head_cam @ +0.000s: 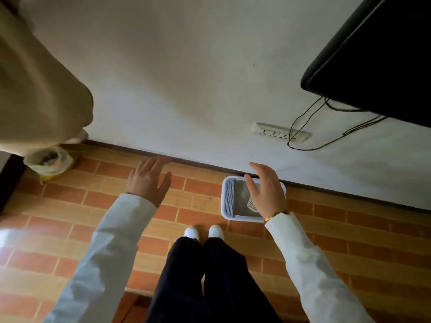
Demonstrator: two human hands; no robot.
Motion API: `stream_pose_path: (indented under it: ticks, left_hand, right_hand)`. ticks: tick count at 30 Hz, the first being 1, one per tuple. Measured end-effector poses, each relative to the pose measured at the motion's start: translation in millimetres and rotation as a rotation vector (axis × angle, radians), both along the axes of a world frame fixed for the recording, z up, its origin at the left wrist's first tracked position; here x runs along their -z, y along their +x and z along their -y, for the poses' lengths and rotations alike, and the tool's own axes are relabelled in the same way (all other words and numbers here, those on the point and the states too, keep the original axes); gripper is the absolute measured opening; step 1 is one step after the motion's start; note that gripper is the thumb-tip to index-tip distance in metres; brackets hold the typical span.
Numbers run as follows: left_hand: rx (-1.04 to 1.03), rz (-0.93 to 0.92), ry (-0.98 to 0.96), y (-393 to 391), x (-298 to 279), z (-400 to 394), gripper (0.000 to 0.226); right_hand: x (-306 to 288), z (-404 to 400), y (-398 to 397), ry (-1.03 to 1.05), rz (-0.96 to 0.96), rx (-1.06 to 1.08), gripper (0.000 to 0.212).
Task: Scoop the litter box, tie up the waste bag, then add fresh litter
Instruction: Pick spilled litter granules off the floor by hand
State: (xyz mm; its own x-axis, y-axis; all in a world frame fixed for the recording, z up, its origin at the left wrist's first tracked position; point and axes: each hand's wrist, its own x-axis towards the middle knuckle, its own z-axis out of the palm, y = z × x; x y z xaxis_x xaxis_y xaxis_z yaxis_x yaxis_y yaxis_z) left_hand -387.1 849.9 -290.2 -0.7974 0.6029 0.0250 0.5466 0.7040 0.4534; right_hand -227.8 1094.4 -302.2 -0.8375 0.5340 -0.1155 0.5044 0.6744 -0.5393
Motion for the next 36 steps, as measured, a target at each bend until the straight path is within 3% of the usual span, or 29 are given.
stream_pose_path:
  ticks: [3,11,22,28,33,36]
  left_hand:
    - [-0.005,0.005,-0.010,-5,66,-6,0.029]
    - [-0.009,-0.007,-0.062,-28,278,-26,0.031]
    - [0.074,-0.178,-0.039,-70,564,-62,0.036]
    - [0.075,-0.153,0.025,-68,653,-78,0.035]
    - [0.035,-0.047,0.233,-52,686,-91,0.031]
    - [-0.076,0.055,0.373,-44,695,-95,0.027]
  right_hand:
    - [64,-10,-11,-0.015,-0.003,0.004,0.039]
    - [287,-38,-38,0.010,0.078,-0.036,0.040]
    - [591,-73,-81,0.058,0.081,-0.117,0.033]
    - [668,-84,-97,0.121,0.091,-0.198,0.027]
    - [693,-81,-97,0.199,0.150,-0.263,0.022]
    - [700,-76,-99,0.417,0.314,-0.405,0.034]
